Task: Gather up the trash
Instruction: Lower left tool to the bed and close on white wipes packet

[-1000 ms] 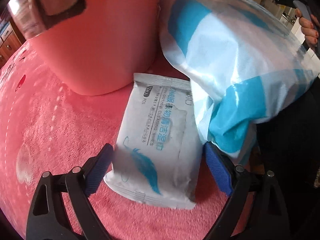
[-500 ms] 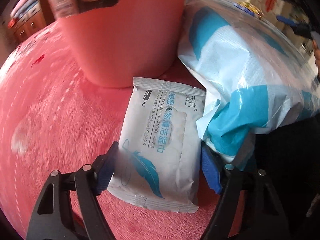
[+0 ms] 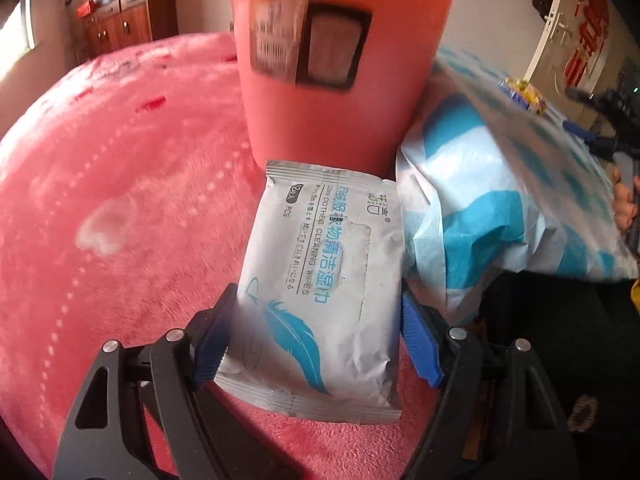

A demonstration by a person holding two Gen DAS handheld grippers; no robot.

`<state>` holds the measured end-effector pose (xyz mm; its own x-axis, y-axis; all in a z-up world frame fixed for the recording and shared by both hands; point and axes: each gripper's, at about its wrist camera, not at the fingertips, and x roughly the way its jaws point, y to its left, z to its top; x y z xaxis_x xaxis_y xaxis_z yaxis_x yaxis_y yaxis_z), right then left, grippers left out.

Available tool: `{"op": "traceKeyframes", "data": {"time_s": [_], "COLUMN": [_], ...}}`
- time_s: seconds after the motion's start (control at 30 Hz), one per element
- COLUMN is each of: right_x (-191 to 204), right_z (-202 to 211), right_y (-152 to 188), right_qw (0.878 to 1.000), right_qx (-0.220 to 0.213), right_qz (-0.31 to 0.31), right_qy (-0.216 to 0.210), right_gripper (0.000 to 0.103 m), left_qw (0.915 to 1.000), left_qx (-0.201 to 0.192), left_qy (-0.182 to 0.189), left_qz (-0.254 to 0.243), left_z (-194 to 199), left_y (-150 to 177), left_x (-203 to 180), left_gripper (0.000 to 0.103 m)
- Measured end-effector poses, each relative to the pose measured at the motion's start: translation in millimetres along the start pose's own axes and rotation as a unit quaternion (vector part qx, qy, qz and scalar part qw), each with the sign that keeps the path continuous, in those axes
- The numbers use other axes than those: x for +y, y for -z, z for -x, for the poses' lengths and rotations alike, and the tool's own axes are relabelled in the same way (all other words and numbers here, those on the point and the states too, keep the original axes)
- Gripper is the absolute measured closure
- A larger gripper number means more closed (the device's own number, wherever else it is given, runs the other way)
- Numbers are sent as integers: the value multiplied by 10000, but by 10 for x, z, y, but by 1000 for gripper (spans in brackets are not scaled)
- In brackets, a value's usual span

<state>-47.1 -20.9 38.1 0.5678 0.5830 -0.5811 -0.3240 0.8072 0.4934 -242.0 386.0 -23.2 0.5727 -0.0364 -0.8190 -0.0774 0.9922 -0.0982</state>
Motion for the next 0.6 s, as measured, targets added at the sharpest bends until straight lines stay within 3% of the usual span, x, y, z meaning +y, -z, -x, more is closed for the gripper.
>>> {"op": "traceKeyframes", "data": {"time_s": [0.2, 0.43, 0.6], "right_x": [-140, -327, -397], "right_z": [43, 59, 98], "right_y": [3, 24, 21], "right_qw": [9999, 9995, 9992], "right_qx": [-50, 13, -5], "right_qz": [-104, -325, -388], "right_qy": [-7, -43, -105], "right_gripper": [14, 14, 14], "left_qw": [9999, 9995, 9984], "left_qx": [-53, 28, 325], "left_qy": [102, -139, -447], "left_qz": [109, 267, 130], "left_z": [117, 80, -69], "left_y": [-37, 19, 75], "left_x": [-9, 29, 4], "left_gripper": [27, 27, 27]}}
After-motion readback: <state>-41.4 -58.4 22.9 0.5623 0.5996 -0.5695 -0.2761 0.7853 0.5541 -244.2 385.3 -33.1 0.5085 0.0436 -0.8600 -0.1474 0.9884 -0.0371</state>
